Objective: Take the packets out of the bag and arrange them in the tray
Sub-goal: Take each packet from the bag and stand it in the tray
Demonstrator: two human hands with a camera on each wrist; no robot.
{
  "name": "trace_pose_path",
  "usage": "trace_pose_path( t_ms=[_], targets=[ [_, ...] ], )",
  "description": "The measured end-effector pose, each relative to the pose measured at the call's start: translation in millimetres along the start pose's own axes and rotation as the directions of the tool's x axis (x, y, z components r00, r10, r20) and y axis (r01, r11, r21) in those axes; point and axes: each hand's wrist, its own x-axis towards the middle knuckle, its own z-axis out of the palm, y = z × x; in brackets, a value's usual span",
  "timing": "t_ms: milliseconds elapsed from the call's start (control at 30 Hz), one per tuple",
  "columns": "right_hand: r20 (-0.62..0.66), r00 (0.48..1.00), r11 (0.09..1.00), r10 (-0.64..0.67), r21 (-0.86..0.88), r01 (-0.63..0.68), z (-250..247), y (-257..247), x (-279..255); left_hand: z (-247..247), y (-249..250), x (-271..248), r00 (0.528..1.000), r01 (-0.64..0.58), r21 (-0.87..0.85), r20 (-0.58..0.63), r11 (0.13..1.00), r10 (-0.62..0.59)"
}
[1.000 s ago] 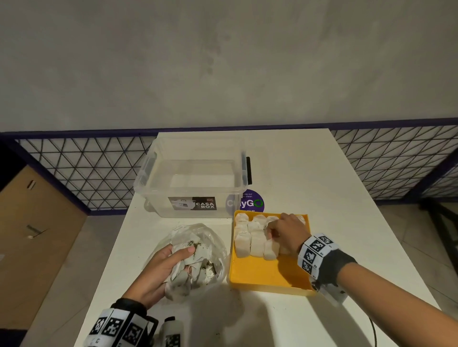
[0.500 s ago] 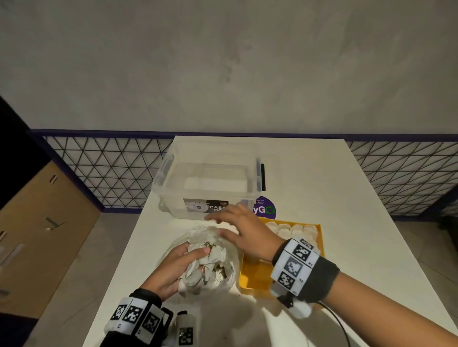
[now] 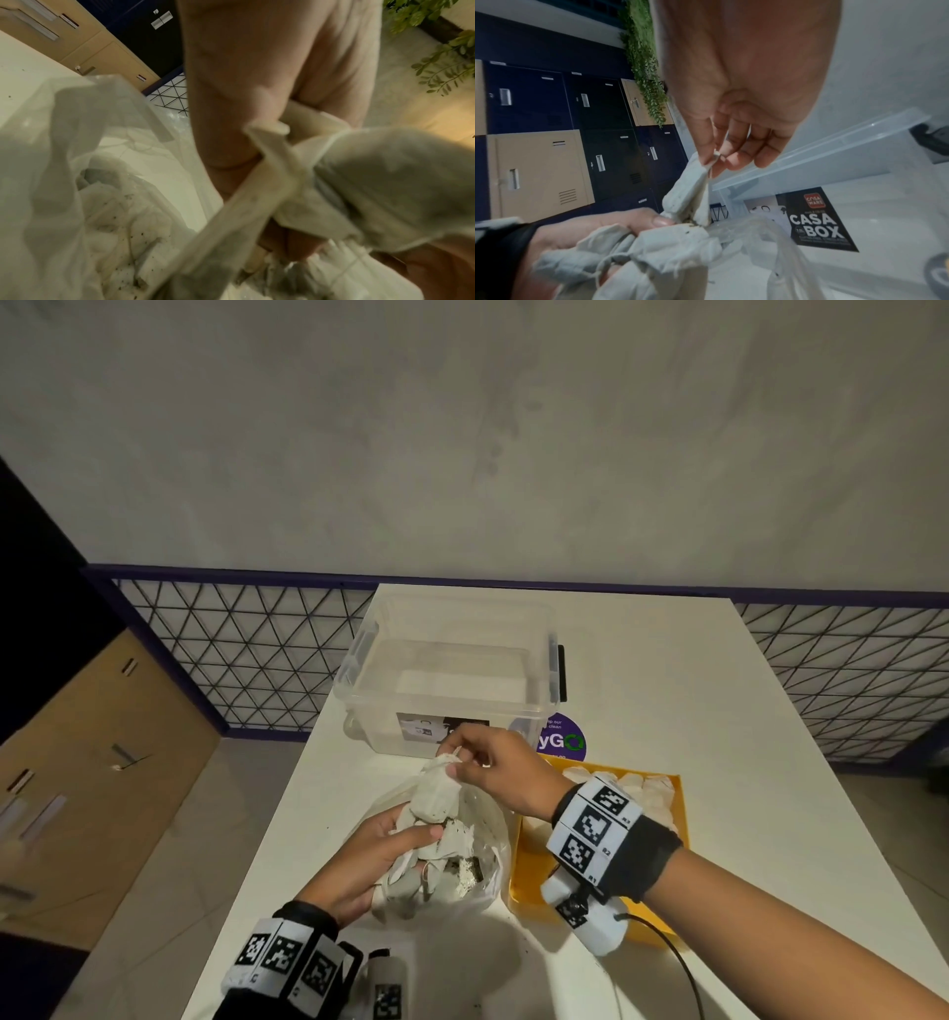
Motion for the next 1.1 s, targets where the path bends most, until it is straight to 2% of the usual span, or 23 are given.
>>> trace_pose_path(
  t_ms=[133,233,400,500,667,800,933,1100],
  targets=[
    [-0.012,1.0,1.0,0.009,-0.014,-0.009,0,-1,-1,-2,-2,1,1.0,0.004,0.007,-0.017,1.0,-0.004],
    [-0.036,0.998,0.993,-0.046,-0.108,0.042,1,-3,-2,-4,-3,2,1.0,0.001,-0.002,-0.031,1.0,-0.001],
    [0.015,0.995,0.993,-0.103,-0.053,0.104,-4,-18,-6,-7,-5,0,0.999,-0.003,0.012,-0.048,1.0,0.004],
    [0.048,0.99,0.982,-0.134,-0.126,0.139,-5,-23,-8,-8,-4,-2,0.998,0.001,0.012,-0.064,1.0,0.0],
    [0.028,0.984,0.959,-0.179,-0.217,0.18,-12,-26,-12,-9,-3,-3,0.998,0.009,-0.007,-0.059,1.0,-0.01],
    [-0.021,0.991,0.966,-0.13,-0.228,0.121,-30,-22,-24,-9,-4,-2,0.998,0.03,-0.016,-0.051,0.999,-0.031],
    [-0.137,0.99,0.963,-0.019,-0.269,-0.018,-65,-4,-46,-10,-7,0,0.998,0.033,-0.038,-0.052,0.999,-0.035],
    [-0.216,0.965,0.867,0.147,-0.442,-0.231,-105,46,-73,-3,-6,-1,0.999,0.018,-0.029,-0.04,0.999,-0.019]
  ],
)
